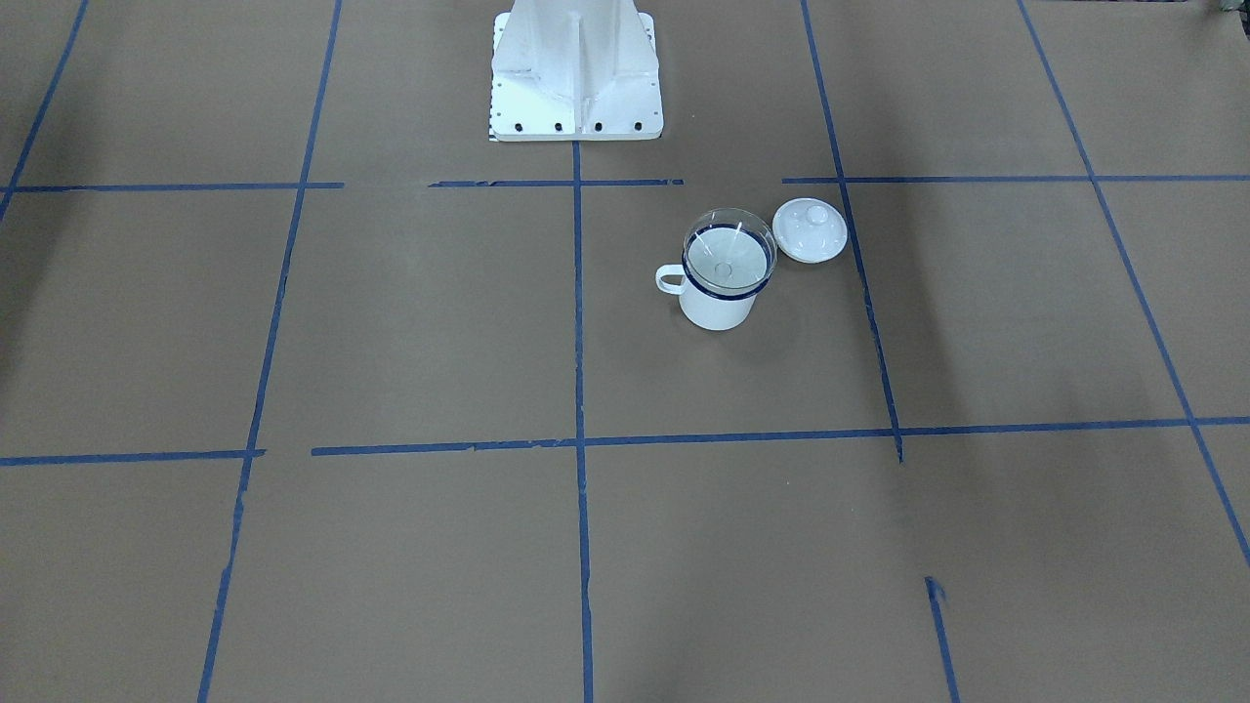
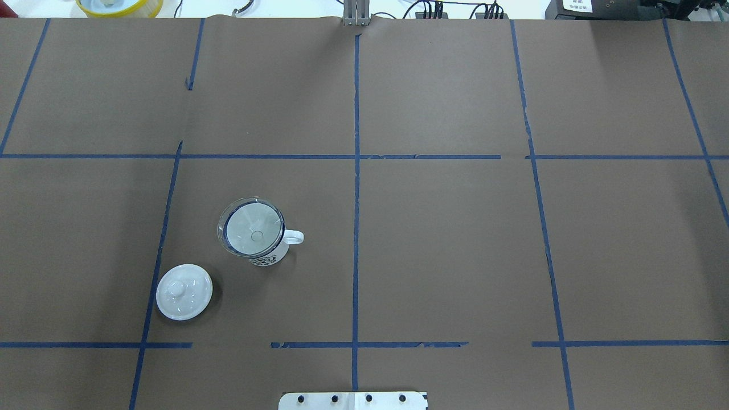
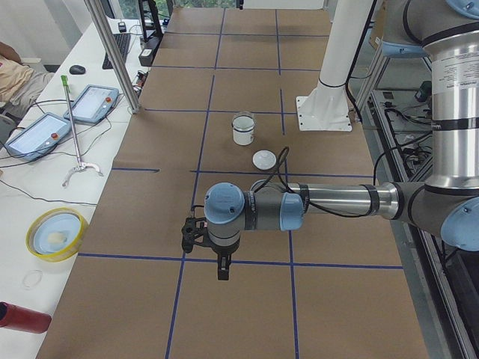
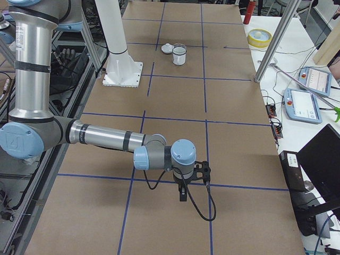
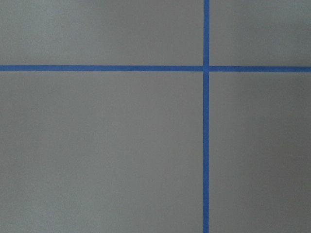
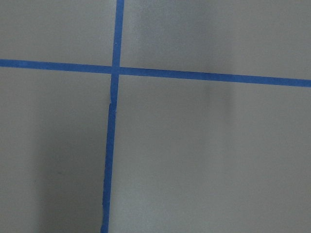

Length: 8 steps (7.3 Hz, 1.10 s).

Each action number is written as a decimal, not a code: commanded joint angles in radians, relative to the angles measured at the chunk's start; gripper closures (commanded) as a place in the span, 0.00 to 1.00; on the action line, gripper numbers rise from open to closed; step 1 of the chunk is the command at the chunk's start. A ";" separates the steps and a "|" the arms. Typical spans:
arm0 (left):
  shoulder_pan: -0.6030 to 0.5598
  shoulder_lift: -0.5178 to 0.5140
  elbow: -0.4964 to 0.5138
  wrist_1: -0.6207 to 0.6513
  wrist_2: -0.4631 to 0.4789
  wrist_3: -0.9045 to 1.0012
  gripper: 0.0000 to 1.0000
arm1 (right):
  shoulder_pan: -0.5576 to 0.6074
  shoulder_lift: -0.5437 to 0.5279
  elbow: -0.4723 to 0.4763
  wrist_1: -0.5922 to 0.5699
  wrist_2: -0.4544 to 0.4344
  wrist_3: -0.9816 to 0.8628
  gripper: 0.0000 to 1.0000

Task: Place funnel on cup

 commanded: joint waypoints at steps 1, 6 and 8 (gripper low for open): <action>0.000 -0.004 -0.002 0.021 -0.007 0.027 0.00 | 0.000 0.000 0.000 0.000 0.000 0.000 0.00; 0.000 -0.003 -0.011 0.027 -0.005 0.028 0.00 | 0.000 0.000 0.000 0.000 0.000 0.000 0.00; -0.003 -0.004 -0.027 0.029 -0.005 0.028 0.00 | 0.000 0.000 0.000 0.000 0.000 0.000 0.00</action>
